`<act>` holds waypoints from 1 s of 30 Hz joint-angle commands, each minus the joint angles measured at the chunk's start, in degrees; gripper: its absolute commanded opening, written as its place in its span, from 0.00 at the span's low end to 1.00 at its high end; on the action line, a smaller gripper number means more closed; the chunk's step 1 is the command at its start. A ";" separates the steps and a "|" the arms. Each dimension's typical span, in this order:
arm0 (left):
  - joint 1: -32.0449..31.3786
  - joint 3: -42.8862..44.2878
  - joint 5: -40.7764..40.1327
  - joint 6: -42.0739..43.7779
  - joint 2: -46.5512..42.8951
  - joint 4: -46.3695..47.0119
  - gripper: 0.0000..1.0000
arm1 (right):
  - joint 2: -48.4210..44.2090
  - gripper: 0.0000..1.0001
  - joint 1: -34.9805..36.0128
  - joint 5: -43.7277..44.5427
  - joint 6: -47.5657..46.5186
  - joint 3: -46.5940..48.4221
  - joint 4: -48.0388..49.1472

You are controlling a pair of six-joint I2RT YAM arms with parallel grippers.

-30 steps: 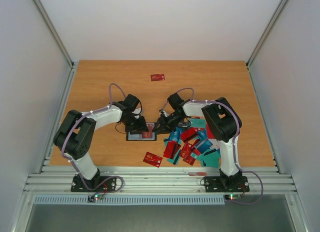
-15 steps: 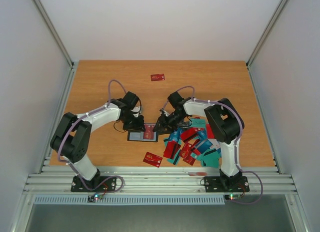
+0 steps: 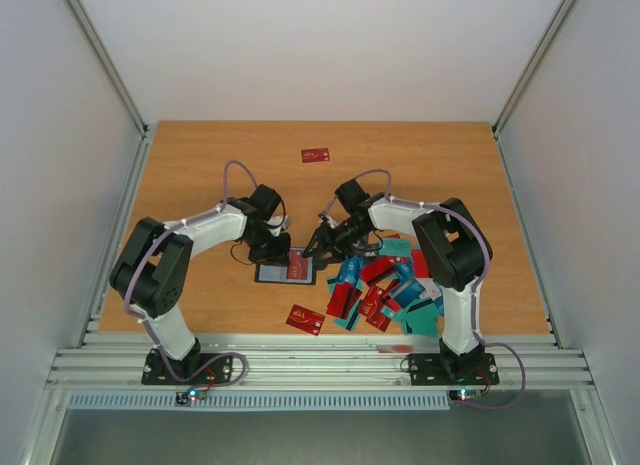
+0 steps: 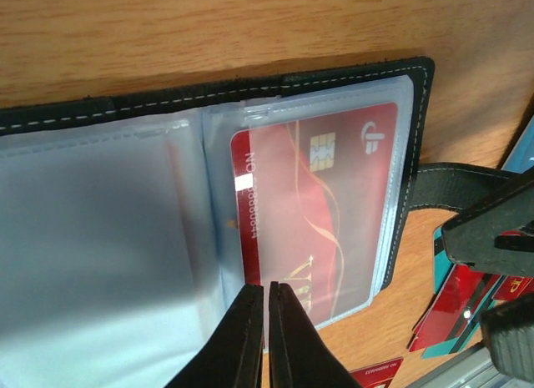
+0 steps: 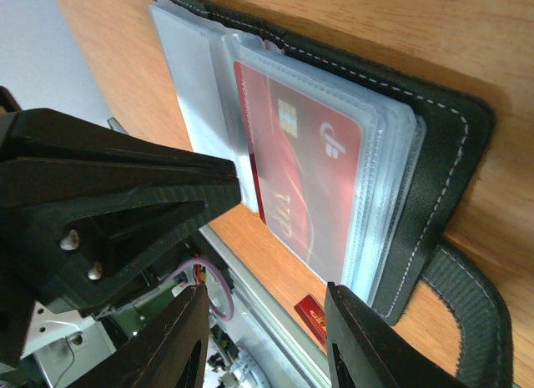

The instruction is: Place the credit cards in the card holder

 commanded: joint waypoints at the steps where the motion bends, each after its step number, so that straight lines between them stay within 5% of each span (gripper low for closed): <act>1: -0.20 1.43 2.10 1.77 2.22 1.82 0.06 | 1.34 0.40 -0.09 -1.68 2.26 -0.51 2.76; 30: -0.24 0.12 2.88 3.51 5.11 2.58 0.01 | 5.25 0.39 1.27 -2.80 2.66 0.35 3.77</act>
